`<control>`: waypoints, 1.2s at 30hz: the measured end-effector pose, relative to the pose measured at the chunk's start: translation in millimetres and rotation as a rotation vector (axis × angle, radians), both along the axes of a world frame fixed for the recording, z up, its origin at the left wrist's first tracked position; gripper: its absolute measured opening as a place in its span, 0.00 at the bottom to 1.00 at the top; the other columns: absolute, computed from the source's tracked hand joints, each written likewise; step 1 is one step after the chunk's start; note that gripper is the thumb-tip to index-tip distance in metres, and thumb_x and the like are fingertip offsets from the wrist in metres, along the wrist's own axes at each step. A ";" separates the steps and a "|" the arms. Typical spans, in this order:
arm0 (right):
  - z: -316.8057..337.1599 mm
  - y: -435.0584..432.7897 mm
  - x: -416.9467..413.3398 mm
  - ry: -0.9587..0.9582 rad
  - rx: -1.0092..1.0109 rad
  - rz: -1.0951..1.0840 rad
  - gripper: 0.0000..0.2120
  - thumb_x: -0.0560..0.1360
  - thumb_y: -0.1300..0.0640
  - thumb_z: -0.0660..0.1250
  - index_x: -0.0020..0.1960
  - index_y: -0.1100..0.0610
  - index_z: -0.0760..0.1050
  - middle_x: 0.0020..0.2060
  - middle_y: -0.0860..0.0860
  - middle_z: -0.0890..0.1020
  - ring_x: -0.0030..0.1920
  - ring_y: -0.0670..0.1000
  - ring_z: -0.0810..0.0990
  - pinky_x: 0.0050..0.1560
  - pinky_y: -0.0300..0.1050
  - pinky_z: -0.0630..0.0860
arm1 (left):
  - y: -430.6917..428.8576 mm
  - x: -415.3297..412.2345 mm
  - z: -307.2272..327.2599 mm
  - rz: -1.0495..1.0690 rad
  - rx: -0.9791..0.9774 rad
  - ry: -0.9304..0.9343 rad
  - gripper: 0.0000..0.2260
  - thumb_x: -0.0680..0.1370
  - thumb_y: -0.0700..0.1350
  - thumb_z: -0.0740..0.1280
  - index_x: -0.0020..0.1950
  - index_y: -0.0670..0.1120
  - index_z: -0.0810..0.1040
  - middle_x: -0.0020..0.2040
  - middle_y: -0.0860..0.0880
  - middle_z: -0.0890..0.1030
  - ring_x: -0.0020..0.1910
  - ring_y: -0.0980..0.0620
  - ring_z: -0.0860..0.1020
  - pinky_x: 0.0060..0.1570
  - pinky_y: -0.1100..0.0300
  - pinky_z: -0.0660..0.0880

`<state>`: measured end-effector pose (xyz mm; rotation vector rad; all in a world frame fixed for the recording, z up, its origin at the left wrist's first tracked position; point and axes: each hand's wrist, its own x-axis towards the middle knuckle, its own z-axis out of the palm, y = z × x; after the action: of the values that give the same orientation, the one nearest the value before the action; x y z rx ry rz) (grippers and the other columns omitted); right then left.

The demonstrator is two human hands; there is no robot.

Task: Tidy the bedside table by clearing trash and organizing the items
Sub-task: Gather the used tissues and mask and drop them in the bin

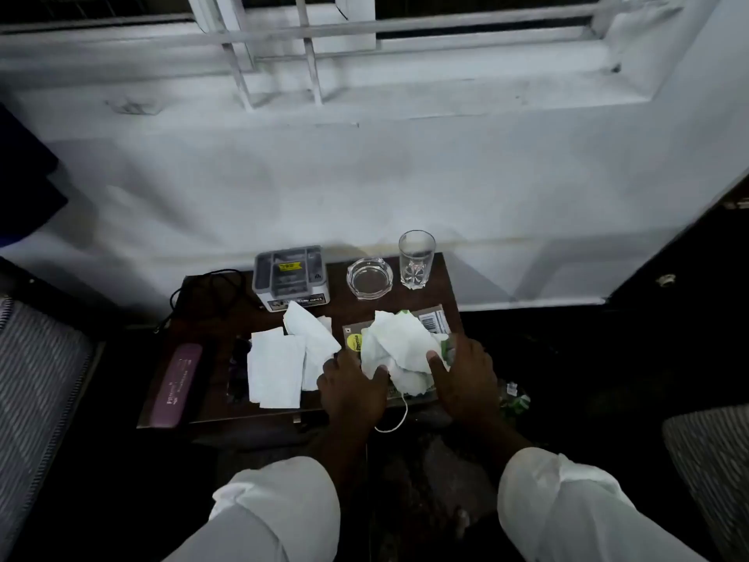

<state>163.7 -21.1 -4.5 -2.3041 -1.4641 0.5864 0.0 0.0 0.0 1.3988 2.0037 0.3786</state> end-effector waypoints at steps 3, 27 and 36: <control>-8.2 1.8 2.7 0.005 -0.015 -0.050 0.25 0.78 0.43 0.63 0.70 0.55 0.68 0.64 0.57 0.74 0.65 0.61 0.72 0.63 0.55 0.72 | 0.6 4.3 -4.9 0.088 -0.014 -0.034 0.30 0.75 0.57 0.70 0.71 0.44 0.66 0.69 0.40 0.73 0.68 0.37 0.70 0.68 0.45 0.66; -37.4 -4.8 4.3 0.384 0.000 -0.309 0.23 0.71 0.60 0.69 0.65 0.56 0.75 0.55 0.58 0.84 0.55 0.61 0.82 0.54 0.46 0.76 | 3.9 19.5 -26.9 0.243 -0.135 -0.146 0.30 0.68 0.47 0.75 0.67 0.43 0.68 0.65 0.41 0.76 0.66 0.37 0.74 0.65 0.48 0.72; -18.5 -29.3 25.4 0.375 0.073 -0.153 0.19 0.72 0.60 0.65 0.63 0.56 0.76 0.54 0.56 0.84 0.55 0.59 0.82 0.56 0.53 0.79 | -7.3 43.1 -18.7 0.194 0.003 -0.383 0.11 0.70 0.36 0.69 0.48 0.48 0.73 0.46 0.48 0.78 0.44 0.46 0.78 0.37 0.58 0.72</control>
<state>189.1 -50.4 -23.0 -2.0850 -1.1056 0.8492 43.1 -7.3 -18.7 1.0408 1.8207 0.6809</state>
